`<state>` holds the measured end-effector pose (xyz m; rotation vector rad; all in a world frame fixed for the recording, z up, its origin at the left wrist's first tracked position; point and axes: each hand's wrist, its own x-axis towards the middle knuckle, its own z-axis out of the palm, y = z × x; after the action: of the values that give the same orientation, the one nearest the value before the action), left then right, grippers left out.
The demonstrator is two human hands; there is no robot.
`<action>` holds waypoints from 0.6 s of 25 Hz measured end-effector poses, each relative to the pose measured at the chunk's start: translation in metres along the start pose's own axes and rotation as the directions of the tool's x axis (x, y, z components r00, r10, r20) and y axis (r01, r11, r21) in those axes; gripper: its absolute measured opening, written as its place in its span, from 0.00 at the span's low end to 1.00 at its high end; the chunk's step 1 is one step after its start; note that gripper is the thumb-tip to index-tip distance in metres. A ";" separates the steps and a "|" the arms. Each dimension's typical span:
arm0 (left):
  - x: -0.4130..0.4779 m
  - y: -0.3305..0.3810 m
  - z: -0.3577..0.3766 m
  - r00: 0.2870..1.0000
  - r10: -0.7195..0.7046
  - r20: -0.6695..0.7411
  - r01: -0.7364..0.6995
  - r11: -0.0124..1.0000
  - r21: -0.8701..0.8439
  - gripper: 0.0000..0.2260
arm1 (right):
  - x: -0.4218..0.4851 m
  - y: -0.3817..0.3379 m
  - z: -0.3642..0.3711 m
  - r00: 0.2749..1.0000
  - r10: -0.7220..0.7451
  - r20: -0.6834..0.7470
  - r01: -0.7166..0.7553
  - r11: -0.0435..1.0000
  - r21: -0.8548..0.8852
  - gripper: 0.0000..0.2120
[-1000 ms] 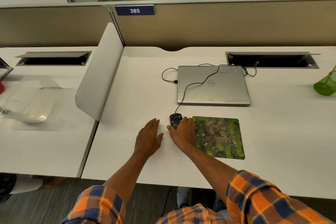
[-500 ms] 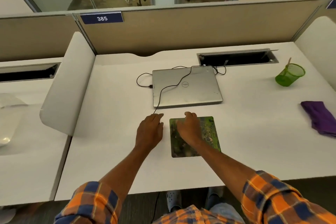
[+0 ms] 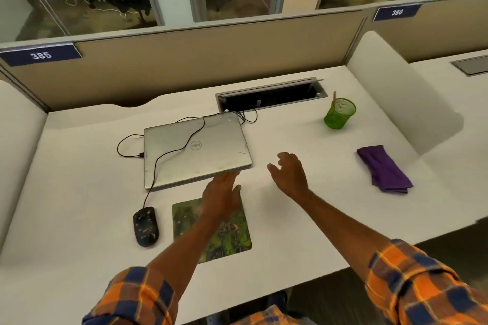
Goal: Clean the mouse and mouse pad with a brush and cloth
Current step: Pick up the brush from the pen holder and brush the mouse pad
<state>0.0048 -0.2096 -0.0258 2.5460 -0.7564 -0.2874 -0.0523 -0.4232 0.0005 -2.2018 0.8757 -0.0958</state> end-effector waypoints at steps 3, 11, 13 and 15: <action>0.029 0.040 0.024 0.999 0.037 0.024 -0.037 0.999 -0.023 0.22 | 0.041 0.029 -0.051 0.999 0.011 -0.039 -0.012 1.000 -0.017 0.23; 0.075 0.107 0.077 0.999 0.019 0.033 -0.019 1.000 -0.008 0.22 | 0.164 0.070 -0.161 0.992 -0.038 -0.123 0.029 0.997 -0.074 0.22; 0.081 0.113 0.084 0.999 -0.002 0.040 0.003 1.000 -0.010 0.22 | 0.195 0.070 -0.178 0.991 -0.086 -0.103 0.065 0.979 -0.193 0.23; 0.084 0.116 0.090 0.998 -0.030 0.047 0.030 1.000 -0.009 0.23 | 0.221 0.067 -0.194 0.992 -0.124 -0.021 0.110 0.939 -0.327 0.32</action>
<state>-0.0081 -0.3763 -0.0523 2.5508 -0.7329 -0.3610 0.0167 -0.7126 0.0514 -2.5693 0.8293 -0.0571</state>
